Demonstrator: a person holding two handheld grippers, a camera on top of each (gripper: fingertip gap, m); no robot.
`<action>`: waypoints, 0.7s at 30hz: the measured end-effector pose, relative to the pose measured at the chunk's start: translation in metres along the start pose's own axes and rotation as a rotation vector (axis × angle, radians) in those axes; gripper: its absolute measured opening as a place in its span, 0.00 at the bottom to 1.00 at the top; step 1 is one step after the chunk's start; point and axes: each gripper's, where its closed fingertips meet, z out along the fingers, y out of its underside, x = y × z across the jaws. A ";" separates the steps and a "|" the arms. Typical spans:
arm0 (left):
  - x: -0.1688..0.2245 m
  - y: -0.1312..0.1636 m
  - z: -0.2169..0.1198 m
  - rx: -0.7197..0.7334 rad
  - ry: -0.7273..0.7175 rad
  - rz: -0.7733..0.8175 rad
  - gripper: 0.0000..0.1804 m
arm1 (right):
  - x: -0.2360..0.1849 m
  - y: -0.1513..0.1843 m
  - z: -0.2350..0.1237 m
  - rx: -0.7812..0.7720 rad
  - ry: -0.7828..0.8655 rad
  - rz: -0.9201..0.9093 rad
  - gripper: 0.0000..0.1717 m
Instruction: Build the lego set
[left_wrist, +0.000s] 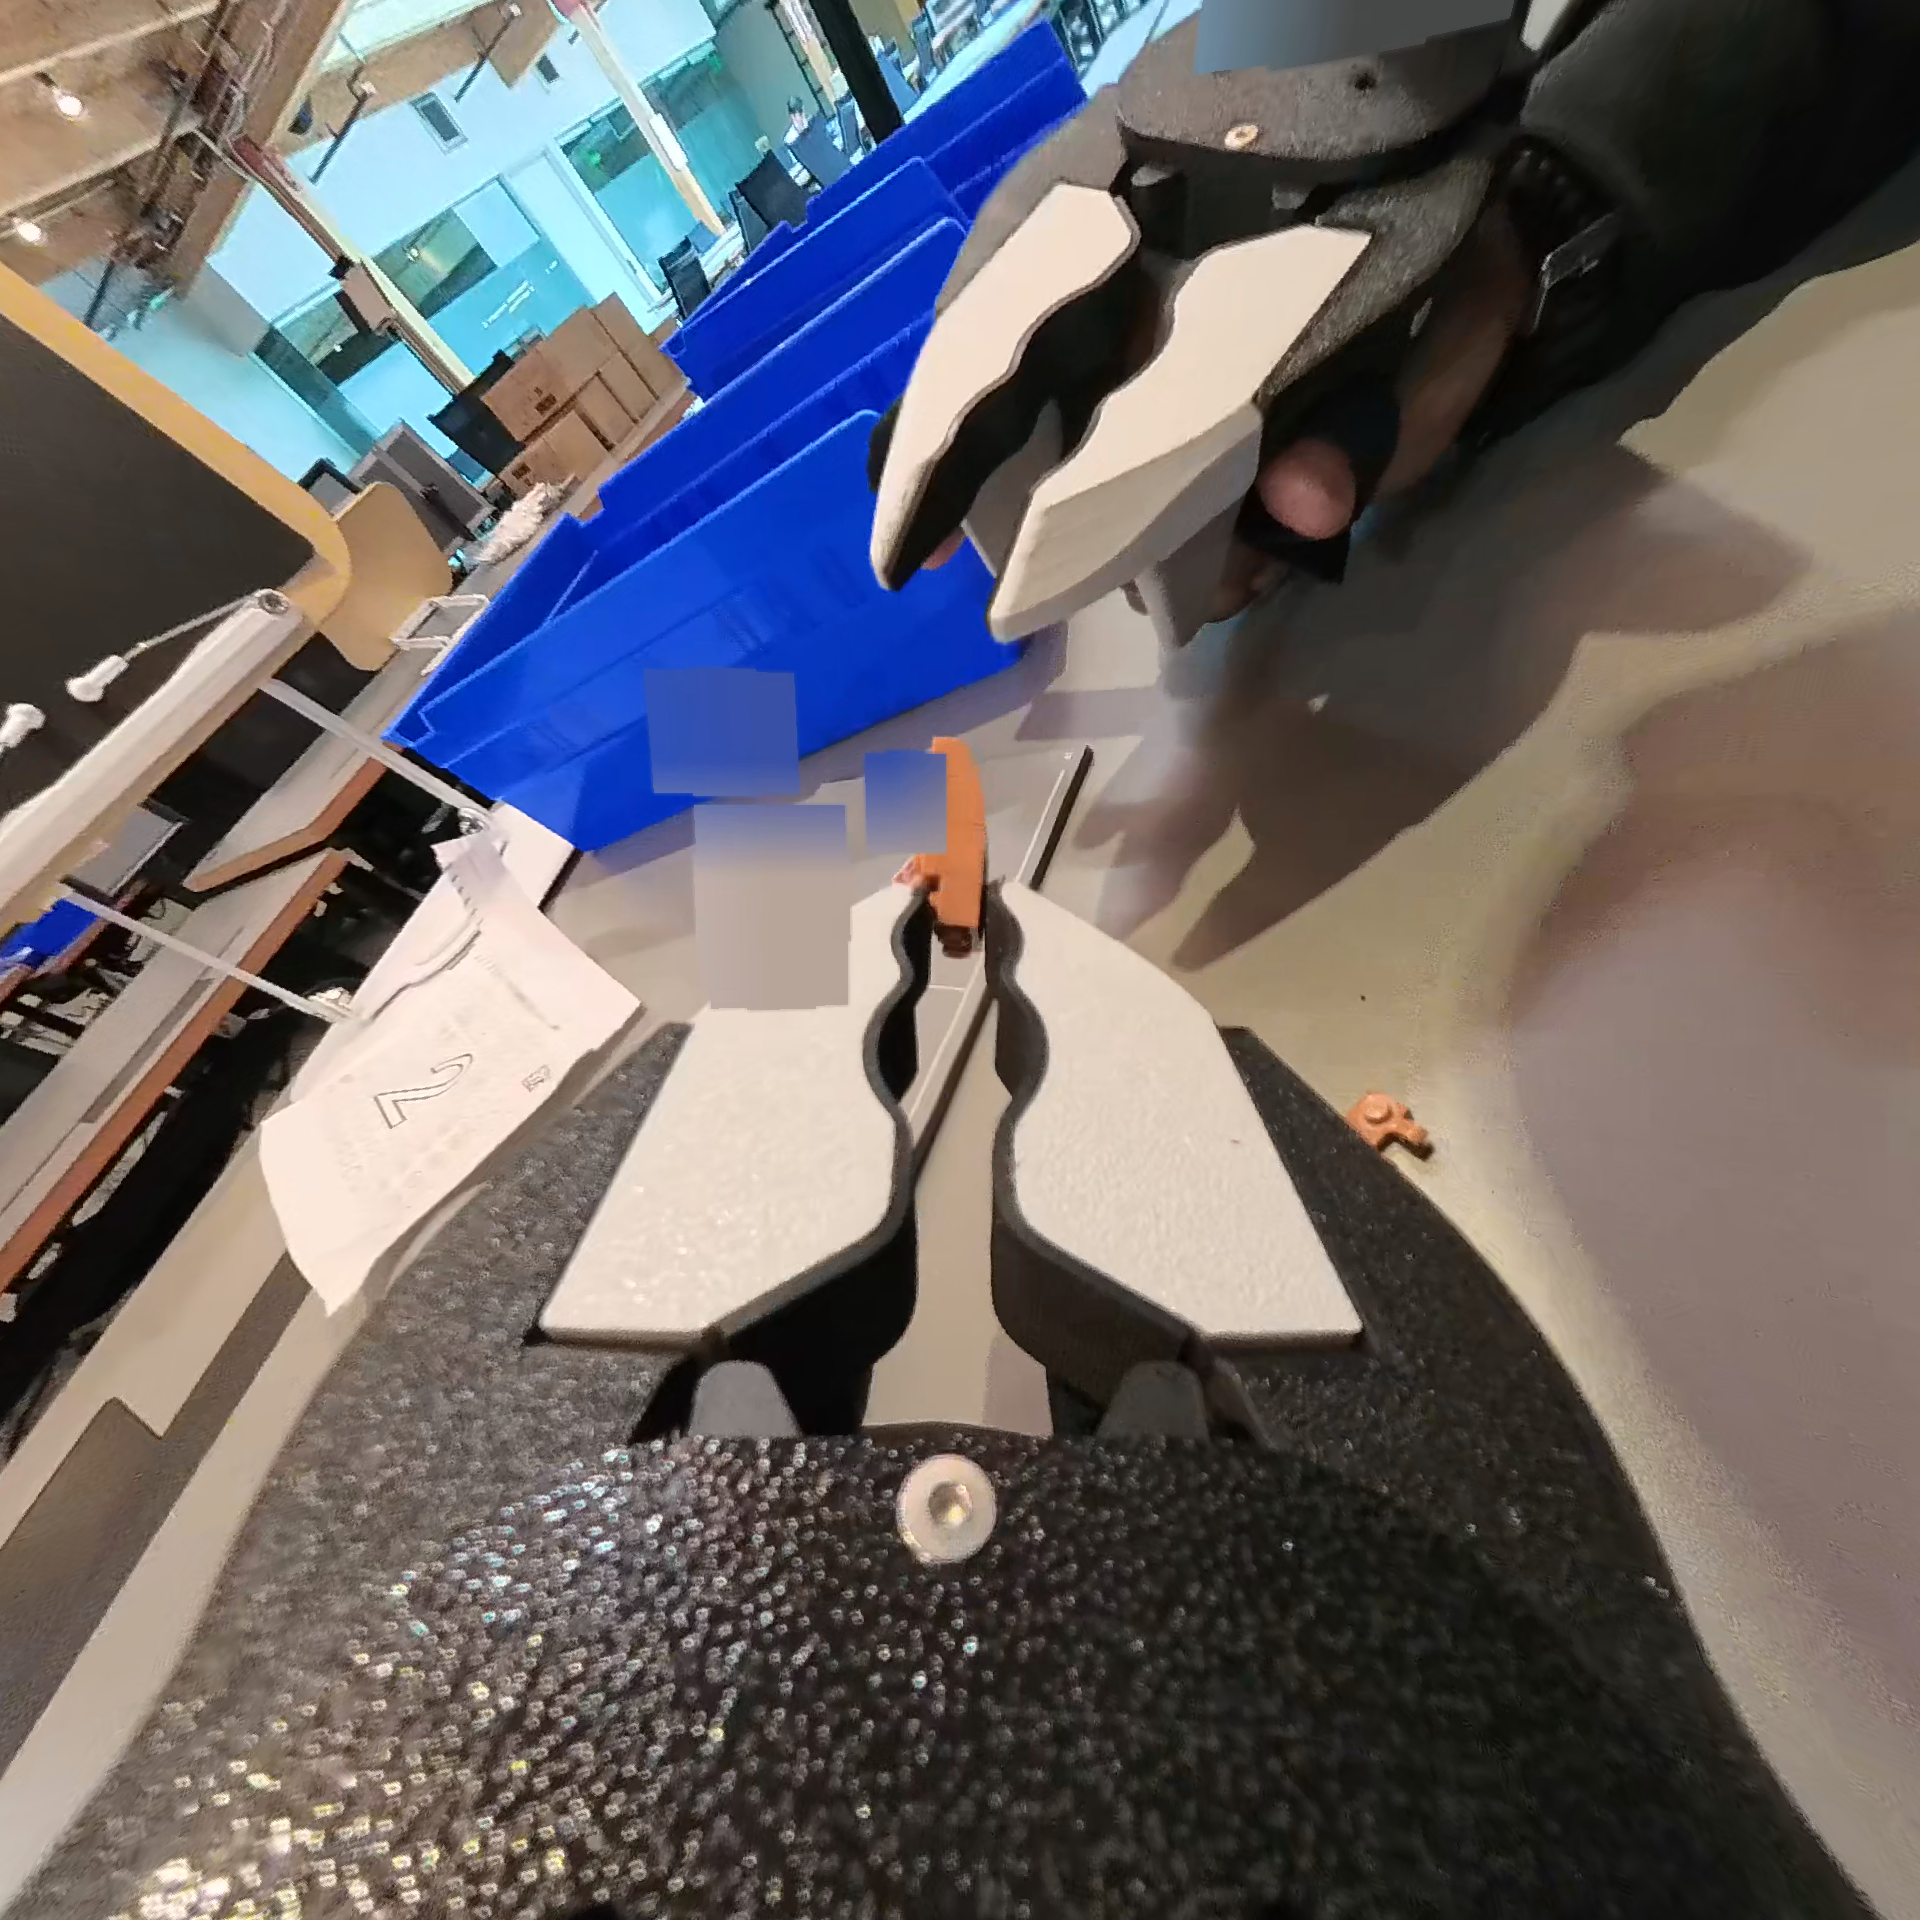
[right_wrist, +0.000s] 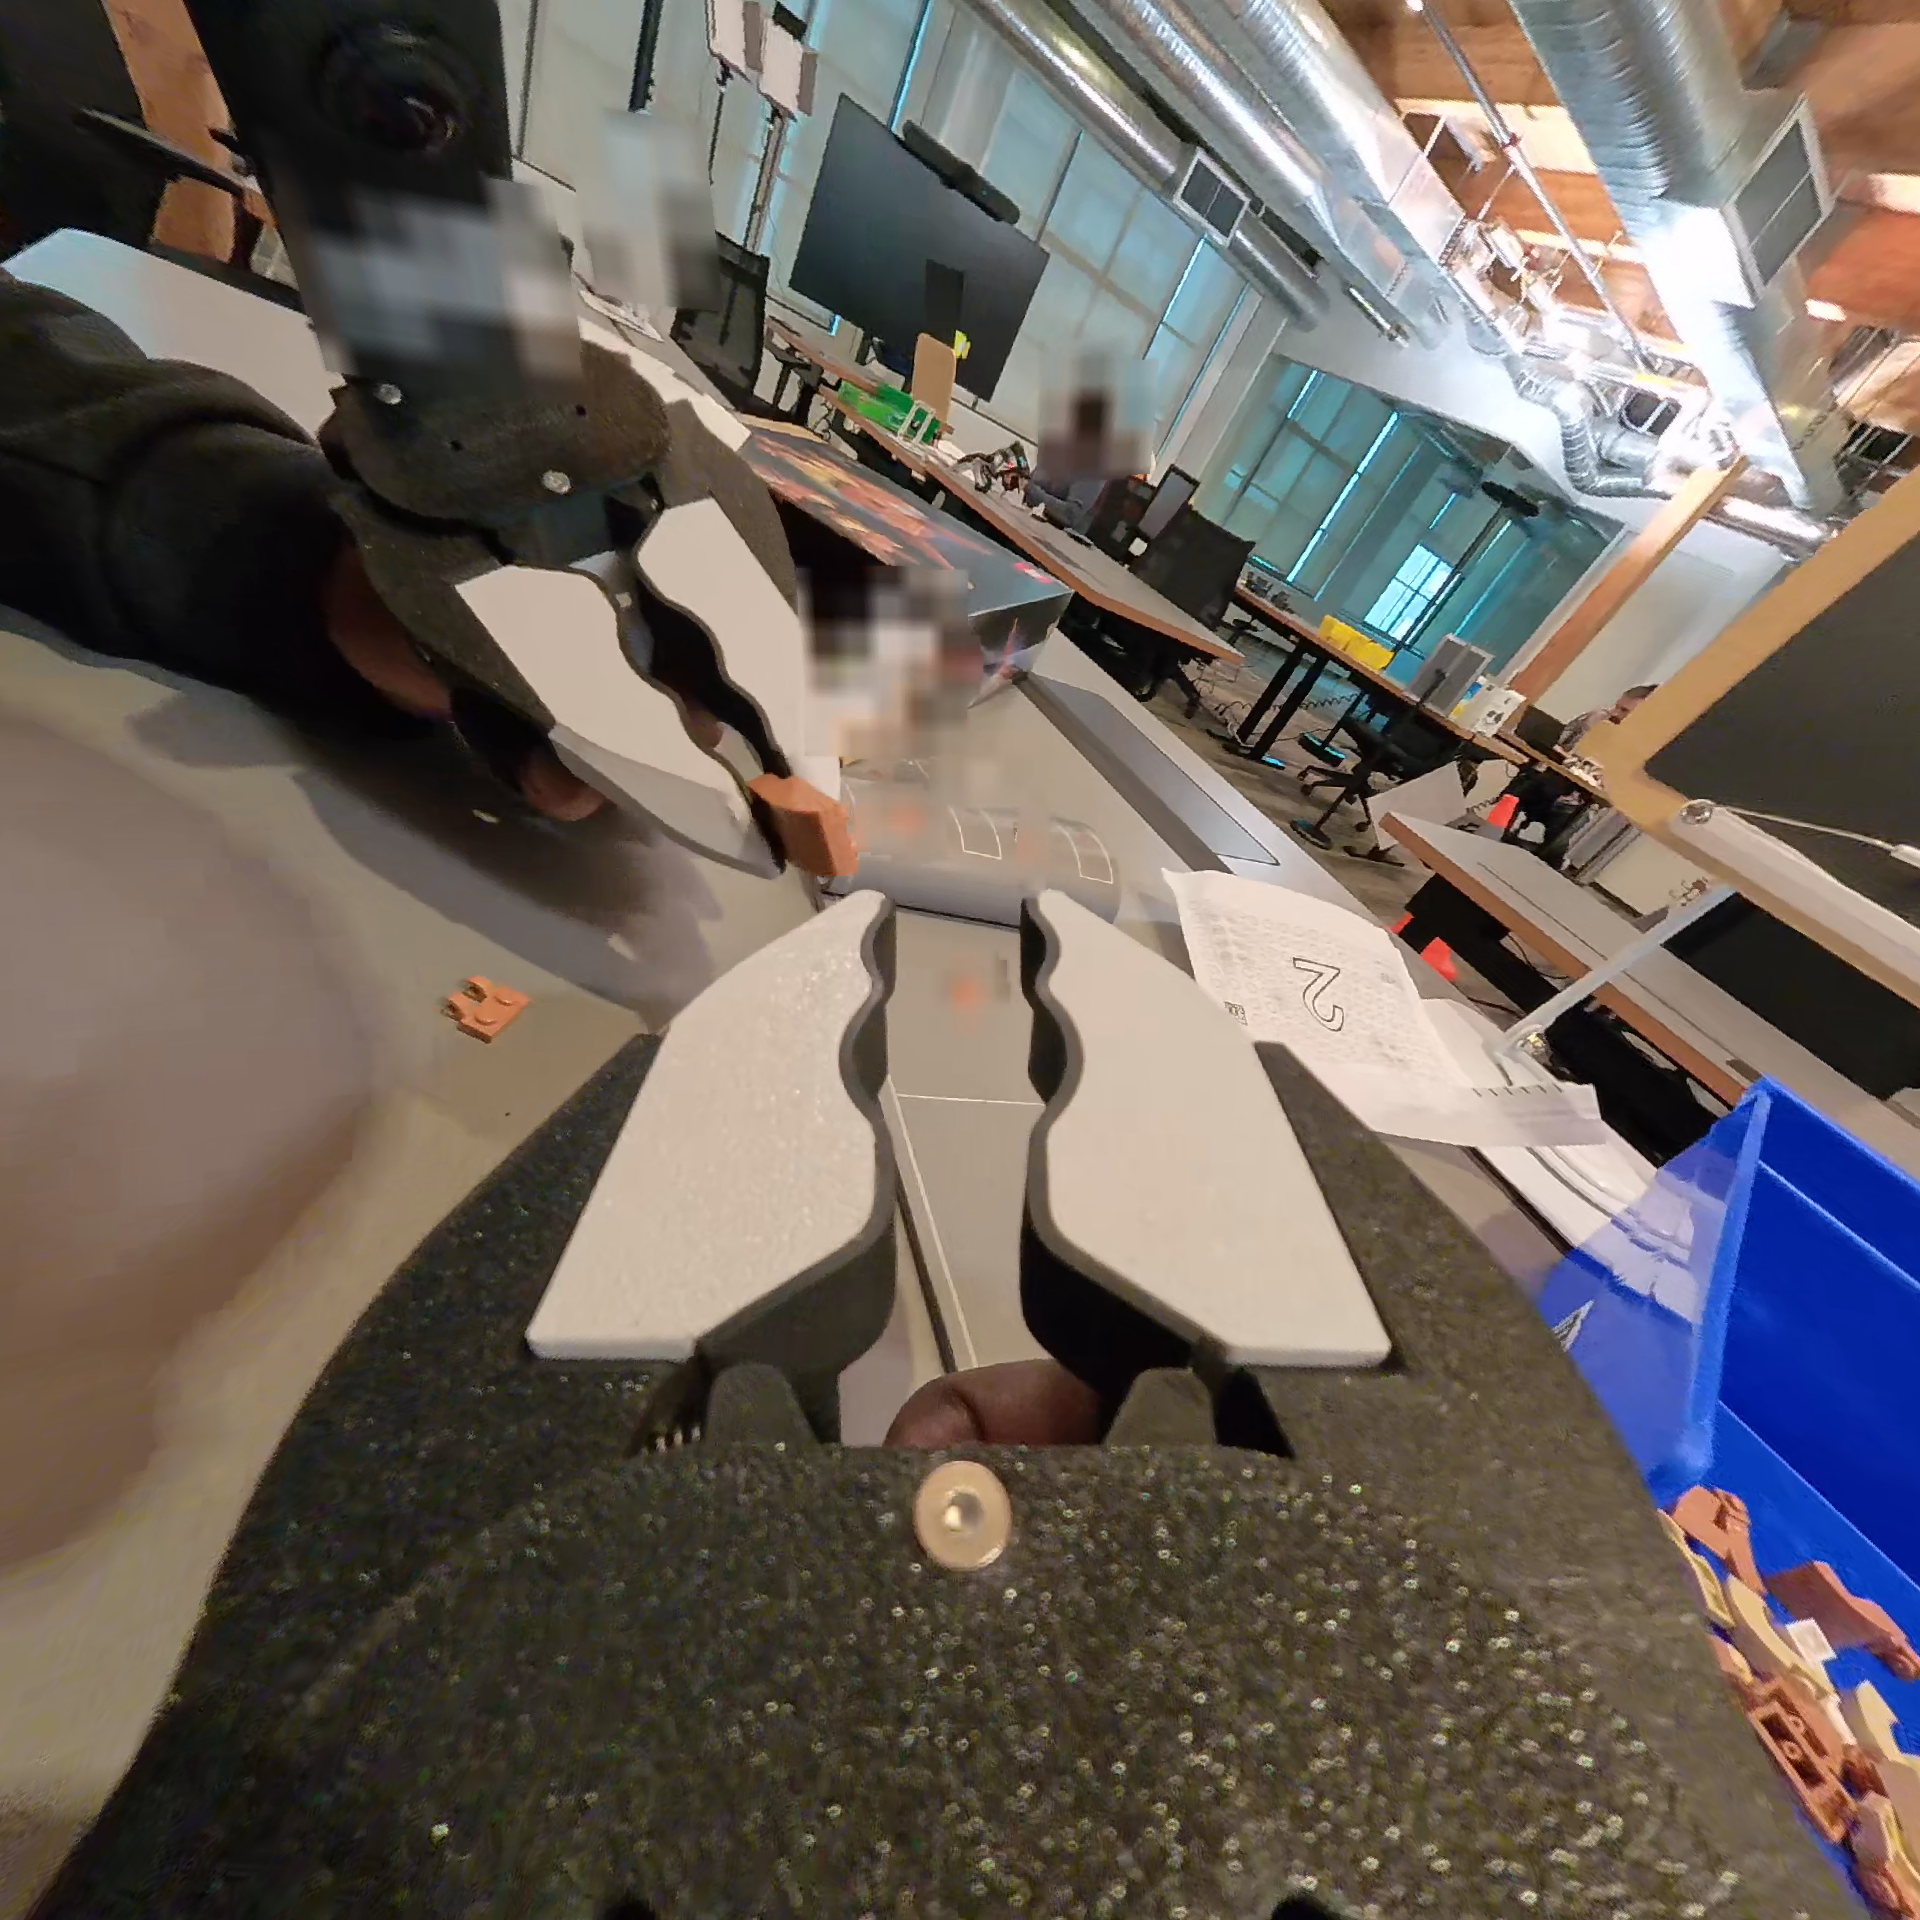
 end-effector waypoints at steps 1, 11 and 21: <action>0.000 0.001 0.000 -0.009 0.000 -0.003 0.05 | -0.001 0.000 -0.001 0.005 -0.008 -0.002 0.13; 0.009 -0.002 -0.003 -0.044 0.037 -0.011 0.05 | -0.035 -0.009 -0.004 0.056 -0.188 -0.025 0.18; 0.032 -0.004 0.000 -0.065 0.149 0.055 0.05 | -0.053 0.007 0.008 -0.038 -0.231 -0.194 0.18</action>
